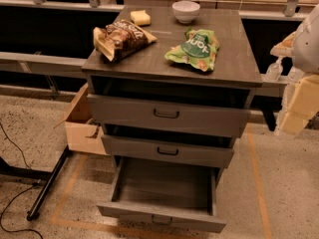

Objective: Close bottom drawer

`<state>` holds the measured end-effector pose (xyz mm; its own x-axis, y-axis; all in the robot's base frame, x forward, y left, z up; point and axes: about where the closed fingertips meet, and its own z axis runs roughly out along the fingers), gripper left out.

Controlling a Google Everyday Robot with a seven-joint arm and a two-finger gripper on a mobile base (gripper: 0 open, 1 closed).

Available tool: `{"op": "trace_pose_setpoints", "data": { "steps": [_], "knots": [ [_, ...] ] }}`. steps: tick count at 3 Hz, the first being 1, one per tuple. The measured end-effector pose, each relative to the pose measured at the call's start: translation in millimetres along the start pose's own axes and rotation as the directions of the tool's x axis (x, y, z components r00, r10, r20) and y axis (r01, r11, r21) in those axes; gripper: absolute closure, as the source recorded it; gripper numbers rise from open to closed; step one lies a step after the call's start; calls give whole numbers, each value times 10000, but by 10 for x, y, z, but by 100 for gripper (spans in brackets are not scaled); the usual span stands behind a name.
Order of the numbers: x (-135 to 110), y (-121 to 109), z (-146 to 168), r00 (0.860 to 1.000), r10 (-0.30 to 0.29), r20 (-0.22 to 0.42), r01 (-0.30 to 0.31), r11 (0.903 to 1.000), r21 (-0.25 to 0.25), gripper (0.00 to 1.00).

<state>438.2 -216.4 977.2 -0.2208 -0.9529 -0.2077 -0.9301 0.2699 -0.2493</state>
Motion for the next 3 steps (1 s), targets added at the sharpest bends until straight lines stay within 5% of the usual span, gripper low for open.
{"op": "trace_pose_setpoints", "data": {
  "steps": [1, 3],
  "knots": [
    [0, 0, 0, 10000, 0, 0, 0, 10000, 0, 0],
    [-21, -8, -35, 10000, -45, 15, 45, 9998, 201, 36]
  ]
}}
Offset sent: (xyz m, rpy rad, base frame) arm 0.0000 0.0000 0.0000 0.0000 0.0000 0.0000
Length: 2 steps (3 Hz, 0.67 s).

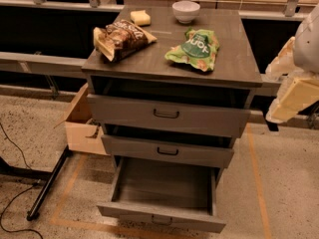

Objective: Close bottom drawer

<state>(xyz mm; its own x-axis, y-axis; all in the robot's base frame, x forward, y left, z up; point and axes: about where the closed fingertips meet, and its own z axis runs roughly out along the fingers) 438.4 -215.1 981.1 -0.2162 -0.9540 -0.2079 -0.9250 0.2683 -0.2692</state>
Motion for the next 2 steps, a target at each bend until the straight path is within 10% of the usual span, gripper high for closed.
{"op": "trace_pose_setpoints", "data": {
  "steps": [2],
  "knots": [
    [-5, 312, 358, 9995, -24, -327, 21, 9999, -99, 82]
  ]
}}
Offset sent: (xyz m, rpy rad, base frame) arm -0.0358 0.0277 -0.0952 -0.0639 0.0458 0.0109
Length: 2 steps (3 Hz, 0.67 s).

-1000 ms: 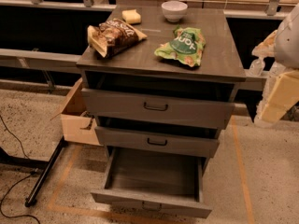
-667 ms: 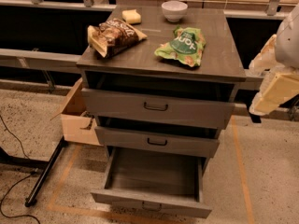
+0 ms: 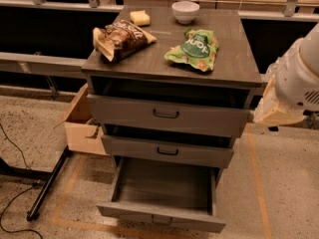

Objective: Close bottom drawer

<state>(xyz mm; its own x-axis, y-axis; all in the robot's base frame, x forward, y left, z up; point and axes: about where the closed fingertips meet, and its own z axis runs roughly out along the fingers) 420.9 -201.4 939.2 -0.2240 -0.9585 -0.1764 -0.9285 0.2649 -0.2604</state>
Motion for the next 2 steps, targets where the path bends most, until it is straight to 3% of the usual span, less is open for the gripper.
{"op": "trace_pose_setpoints", "data": {
  "steps": [1, 2],
  "knots": [
    [34, 261, 284, 10000, 61, -57, -61, 10000, 8, 100],
    [90, 445, 605, 9999, 113, -62, -111, 9996, 270, 100]
  ]
}}
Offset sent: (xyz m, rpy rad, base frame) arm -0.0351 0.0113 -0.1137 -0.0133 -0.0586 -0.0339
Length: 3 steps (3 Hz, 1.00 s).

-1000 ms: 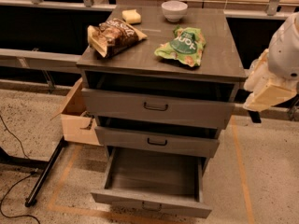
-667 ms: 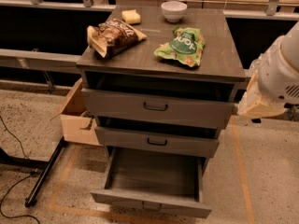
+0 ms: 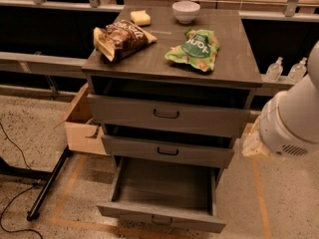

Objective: Close bottom drawer

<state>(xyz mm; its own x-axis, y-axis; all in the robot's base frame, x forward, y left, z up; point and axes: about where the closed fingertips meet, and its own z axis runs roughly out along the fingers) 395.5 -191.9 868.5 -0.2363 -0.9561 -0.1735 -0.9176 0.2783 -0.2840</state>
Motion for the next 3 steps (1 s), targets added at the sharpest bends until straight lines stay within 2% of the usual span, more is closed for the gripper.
{"op": "trace_pose_setpoints", "data": {
  "steps": [2, 3],
  "knots": [
    [54, 161, 803, 9947, -928, 436, 925, 9957, 93, 100],
    [54, 161, 804, 9947, -927, 435, 923, 9957, 94, 100]
  ]
}}
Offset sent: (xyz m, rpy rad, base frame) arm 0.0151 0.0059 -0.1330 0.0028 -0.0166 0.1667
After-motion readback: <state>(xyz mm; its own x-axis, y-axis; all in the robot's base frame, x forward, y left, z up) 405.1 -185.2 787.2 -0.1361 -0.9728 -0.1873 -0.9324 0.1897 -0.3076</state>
